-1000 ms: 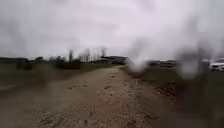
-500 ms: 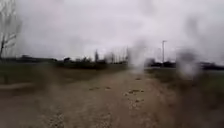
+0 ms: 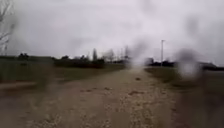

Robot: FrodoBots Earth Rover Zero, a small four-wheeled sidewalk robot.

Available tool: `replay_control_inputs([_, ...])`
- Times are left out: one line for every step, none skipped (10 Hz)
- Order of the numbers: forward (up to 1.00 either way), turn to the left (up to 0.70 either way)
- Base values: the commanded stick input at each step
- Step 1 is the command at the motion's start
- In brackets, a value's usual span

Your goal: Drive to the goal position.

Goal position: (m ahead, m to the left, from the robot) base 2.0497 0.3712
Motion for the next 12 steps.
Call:
replay_control_inputs([1.0, 0.0])
replay_control_inputs([1.0, 0.0])
replay_control_inputs([1.0, 0.0])
replay_control_inputs([1.0, 0.0])
replay_control_inputs([1.0, 0.0])
replay_control_inputs([1.0, 0.0])
replay_control_inputs([1.0, 0.0])
replay_control_inputs([1.0, 0.0])
replay_control_inputs([1.0, 0.0])
replay_control_inputs([1.0, 0.0])
replay_control_inputs([1.0, 0.0])
replay_control_inputs([1.0, 0.0])
